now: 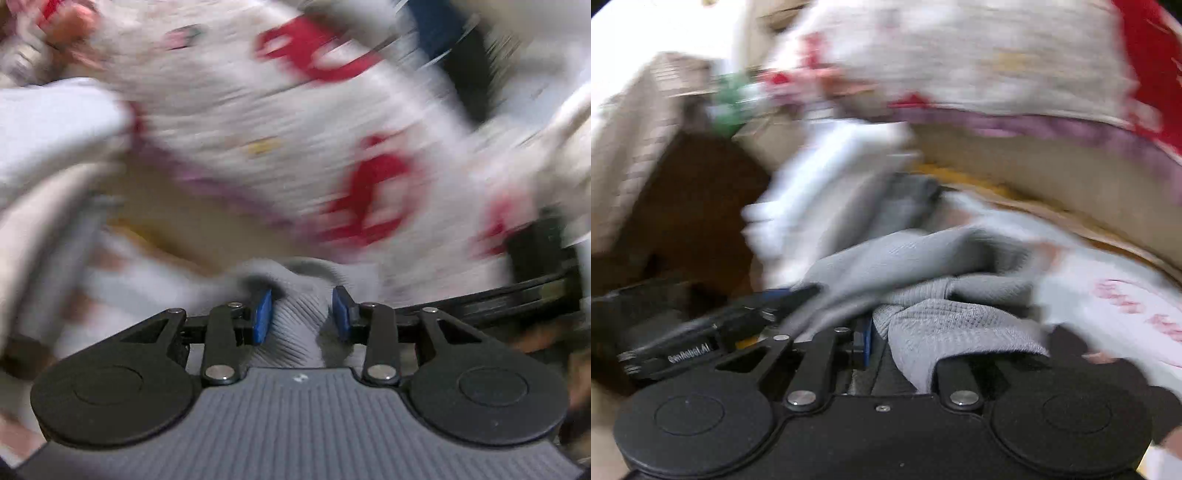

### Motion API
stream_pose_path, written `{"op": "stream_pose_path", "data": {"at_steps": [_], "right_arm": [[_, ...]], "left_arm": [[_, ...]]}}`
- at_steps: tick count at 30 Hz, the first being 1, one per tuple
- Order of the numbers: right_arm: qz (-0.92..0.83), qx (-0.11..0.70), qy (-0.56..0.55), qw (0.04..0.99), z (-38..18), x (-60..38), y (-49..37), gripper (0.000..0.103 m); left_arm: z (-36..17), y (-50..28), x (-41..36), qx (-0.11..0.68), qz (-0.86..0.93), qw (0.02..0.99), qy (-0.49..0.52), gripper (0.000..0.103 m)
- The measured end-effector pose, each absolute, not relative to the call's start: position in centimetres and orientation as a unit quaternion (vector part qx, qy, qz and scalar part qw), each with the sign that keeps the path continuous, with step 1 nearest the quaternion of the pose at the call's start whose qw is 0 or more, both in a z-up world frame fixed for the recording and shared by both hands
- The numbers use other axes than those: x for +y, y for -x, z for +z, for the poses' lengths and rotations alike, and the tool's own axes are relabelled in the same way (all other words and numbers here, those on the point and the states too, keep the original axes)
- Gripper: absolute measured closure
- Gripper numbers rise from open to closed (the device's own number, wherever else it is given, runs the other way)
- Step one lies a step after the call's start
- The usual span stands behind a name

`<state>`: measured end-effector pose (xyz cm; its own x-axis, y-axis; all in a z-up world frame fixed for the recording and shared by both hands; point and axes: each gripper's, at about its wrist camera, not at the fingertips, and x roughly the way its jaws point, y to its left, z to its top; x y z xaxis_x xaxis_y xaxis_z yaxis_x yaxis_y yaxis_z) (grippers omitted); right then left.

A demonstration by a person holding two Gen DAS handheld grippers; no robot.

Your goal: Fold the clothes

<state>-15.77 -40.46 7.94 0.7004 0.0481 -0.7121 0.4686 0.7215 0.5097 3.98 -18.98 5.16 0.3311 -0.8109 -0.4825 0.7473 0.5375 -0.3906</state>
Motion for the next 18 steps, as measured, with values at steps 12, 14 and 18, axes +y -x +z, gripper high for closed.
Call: {"op": "stream_pose_path", "data": {"at_steps": [12,14,18], "right_arm": [[-0.324,0.399,-0.26,0.818,-6.2,-43.8,20.0,0.09],[-0.341,0.395,-0.234,0.821,-5.2,-43.4,21.1,0.091],[-0.361,0.408,-0.202,0.814,-4.2,-43.7,22.2,0.093]], "left_arm": [[-11.3,-6.9,-16.7,0.426,-0.453,0.783,-0.004,0.049],[-10.9,-6.0,-17.1,0.409,-0.473,0.78,-0.014,0.04],[-10.6,-3.4,-17.5,0.369,-0.498,0.784,-0.047,0.036]]}}
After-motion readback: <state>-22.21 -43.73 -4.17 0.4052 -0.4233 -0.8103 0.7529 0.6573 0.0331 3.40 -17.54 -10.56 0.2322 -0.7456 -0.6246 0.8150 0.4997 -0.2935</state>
